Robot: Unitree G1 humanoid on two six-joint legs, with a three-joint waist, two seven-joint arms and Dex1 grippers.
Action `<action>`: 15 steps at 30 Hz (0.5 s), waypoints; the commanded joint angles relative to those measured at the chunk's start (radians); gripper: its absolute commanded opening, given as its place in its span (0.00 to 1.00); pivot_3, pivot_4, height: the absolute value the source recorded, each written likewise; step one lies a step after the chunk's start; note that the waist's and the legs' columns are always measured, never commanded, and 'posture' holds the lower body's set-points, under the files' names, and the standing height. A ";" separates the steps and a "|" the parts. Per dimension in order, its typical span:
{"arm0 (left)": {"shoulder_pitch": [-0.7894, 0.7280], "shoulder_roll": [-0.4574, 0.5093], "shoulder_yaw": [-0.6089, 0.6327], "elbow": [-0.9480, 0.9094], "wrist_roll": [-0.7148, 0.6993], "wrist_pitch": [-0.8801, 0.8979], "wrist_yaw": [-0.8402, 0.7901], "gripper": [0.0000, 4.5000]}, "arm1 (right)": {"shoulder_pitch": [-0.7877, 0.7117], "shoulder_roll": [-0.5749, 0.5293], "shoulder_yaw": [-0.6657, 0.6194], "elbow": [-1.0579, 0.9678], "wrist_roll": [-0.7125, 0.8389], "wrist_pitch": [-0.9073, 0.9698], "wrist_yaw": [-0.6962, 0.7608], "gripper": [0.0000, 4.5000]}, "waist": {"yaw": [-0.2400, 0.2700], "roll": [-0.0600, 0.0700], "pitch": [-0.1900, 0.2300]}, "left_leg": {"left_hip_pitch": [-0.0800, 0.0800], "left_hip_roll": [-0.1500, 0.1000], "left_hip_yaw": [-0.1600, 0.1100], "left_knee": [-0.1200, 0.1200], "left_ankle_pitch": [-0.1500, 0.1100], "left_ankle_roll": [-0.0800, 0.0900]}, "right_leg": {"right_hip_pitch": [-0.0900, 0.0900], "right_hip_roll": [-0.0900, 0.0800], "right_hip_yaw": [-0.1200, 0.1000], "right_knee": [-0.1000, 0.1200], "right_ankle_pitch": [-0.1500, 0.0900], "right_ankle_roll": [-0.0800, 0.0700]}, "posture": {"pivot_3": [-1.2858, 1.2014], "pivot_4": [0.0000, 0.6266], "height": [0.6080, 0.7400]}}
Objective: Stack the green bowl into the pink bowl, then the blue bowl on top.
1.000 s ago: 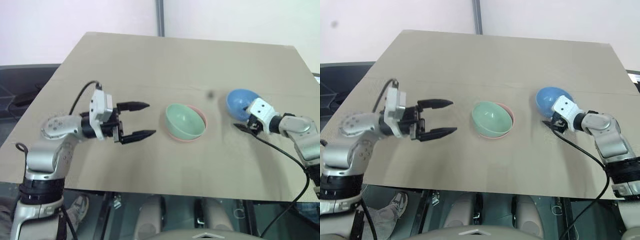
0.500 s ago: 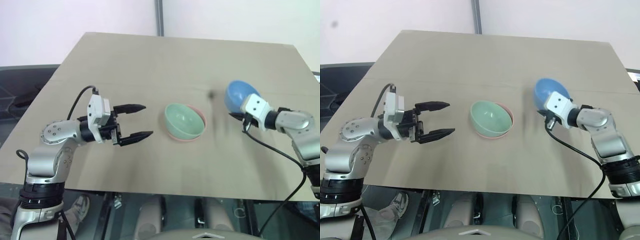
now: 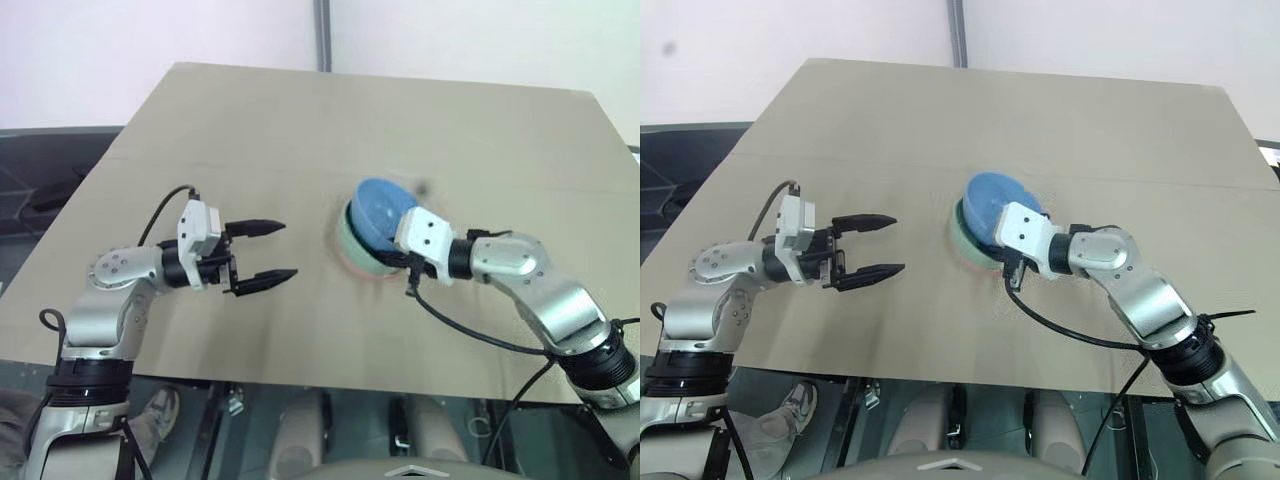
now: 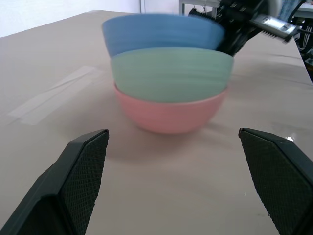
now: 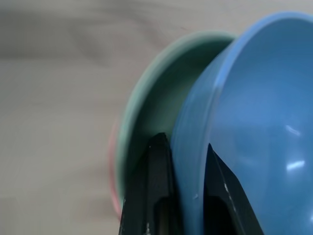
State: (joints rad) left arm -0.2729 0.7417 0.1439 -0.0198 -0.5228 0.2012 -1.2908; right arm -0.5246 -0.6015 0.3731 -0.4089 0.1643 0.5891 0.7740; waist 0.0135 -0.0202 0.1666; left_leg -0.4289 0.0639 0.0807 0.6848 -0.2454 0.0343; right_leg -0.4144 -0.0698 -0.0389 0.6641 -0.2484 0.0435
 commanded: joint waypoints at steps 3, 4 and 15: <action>0.012 0.019 0.025 -0.038 -0.008 -0.001 0.013 1.00 | 0.011 0.012 -0.051 -0.031 -0.002 -0.005 -0.013 0.62 | -0.001 0.000 0.000 | -0.001 0.000 0.000 0.000 0.000 0.000 | 0.000 0.000 0.000 0.000 0.000 0.000 | 0.52 0.24 1.00; 0.013 0.018 0.025 -0.040 -0.009 0.002 0.018 1.00 | 0.011 0.013 -0.066 -0.048 0.009 0.006 -0.015 0.72 | -0.002 0.000 0.000 | 0.000 0.000 0.000 0.000 0.000 0.000 | 0.000 0.000 0.000 0.000 0.000 0.000 | 0.52 0.24 1.00; 0.004 -0.012 0.005 -0.035 -0.001 -0.013 0.046 1.00 | 0.018 0.038 -0.203 -0.231 0.201 0.137 -0.012 0.88 | -0.001 0.000 0.000 | -0.001 0.000 -0.001 0.000 -0.001 0.001 | 0.000 0.000 -0.001 0.000 0.000 0.000 | 0.52 0.24 1.00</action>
State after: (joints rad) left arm -0.2594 0.7295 0.1455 -0.0304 -0.5223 0.2045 -1.2461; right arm -0.5061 -0.5662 0.2087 -0.5910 0.3355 0.7165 0.7735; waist 0.0123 -0.0202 0.1667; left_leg -0.4293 0.0642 0.0800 0.6846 -0.2463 0.0359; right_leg -0.4146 -0.0698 -0.0395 0.6641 -0.2484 0.0435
